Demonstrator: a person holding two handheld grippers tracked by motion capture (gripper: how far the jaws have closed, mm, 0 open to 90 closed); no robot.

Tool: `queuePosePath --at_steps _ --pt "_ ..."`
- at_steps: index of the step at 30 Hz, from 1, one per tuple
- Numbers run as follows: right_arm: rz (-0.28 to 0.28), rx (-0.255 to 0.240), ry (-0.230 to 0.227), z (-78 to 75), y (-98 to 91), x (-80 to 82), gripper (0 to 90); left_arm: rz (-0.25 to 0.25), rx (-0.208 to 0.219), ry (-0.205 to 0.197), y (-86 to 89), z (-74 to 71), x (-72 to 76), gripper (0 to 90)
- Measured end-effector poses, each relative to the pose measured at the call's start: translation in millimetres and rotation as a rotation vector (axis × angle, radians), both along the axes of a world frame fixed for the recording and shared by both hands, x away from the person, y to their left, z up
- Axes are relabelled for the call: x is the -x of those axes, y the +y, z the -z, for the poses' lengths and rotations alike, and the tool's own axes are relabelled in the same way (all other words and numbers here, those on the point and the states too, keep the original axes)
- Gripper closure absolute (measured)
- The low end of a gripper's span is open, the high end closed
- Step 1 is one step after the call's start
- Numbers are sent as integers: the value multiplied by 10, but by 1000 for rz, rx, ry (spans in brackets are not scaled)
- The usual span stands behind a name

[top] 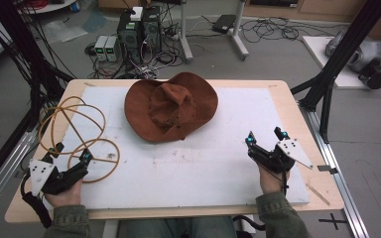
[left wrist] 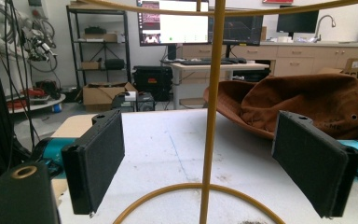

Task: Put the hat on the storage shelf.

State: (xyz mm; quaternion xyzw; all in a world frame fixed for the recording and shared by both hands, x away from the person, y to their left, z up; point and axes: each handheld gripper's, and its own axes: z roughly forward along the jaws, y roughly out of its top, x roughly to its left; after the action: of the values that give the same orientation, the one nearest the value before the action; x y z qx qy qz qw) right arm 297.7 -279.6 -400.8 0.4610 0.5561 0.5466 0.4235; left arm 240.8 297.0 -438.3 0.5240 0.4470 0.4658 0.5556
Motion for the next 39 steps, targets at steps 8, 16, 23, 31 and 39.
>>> queuePosePath --at_steps 8,16,23,31,39 --pt "-18 -19 15 -282 267 -283 105 -1 6 -2 12 -1 -2 172" --pt "-47 28 17 -526 714 -524 105 19 12 -1 4 -3 -24 171" --pt "-114 73 69 -621 1388 -743 105 11 28 3 42 12 -26 171" --pt "-153 165 139 -343 1981 -863 105 6 43 -8 61 1 -19 171" --pt "-141 209 274 71 2398 -1027 105 7 55 -16 65 -8 -16 171"
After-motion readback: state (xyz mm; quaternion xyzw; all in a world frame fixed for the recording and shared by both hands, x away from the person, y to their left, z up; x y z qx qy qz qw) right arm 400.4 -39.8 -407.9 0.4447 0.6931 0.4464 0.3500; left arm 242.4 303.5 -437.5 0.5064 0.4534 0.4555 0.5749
